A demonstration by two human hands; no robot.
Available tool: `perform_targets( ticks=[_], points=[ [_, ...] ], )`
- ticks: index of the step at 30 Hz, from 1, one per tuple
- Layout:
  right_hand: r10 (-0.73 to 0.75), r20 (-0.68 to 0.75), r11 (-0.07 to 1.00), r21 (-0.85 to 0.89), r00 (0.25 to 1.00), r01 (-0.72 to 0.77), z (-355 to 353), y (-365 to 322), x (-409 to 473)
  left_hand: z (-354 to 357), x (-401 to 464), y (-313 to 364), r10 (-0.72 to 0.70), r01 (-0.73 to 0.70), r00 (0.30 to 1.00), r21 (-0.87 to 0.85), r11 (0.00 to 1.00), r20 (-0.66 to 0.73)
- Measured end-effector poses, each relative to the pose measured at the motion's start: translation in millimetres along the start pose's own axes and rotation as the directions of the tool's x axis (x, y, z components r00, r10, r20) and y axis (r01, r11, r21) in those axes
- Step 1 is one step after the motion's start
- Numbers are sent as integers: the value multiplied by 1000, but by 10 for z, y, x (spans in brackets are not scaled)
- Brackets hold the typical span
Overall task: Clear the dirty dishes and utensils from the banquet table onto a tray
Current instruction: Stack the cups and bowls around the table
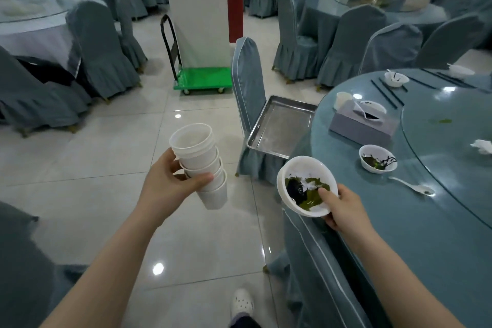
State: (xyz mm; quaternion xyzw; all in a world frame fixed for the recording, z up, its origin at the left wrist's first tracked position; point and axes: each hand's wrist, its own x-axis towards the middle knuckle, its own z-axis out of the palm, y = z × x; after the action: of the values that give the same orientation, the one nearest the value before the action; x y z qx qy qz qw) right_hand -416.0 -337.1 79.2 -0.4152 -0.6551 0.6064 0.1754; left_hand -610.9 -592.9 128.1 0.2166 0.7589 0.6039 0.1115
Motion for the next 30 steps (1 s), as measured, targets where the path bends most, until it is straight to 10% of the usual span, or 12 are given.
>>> perform_targets(
  ticks=[17, 30],
  points=[
    [220, -351, 973, 147, 910, -179, 104, -29, 2138, 787, 2995, -168, 77, -74, 958, -22, 997, 275],
    [374, -770, 928, 307, 517, -213, -190, 83, 2403, 2196, 4729, -107, 175, -82, 717, -168, 982, 675]
  ],
)
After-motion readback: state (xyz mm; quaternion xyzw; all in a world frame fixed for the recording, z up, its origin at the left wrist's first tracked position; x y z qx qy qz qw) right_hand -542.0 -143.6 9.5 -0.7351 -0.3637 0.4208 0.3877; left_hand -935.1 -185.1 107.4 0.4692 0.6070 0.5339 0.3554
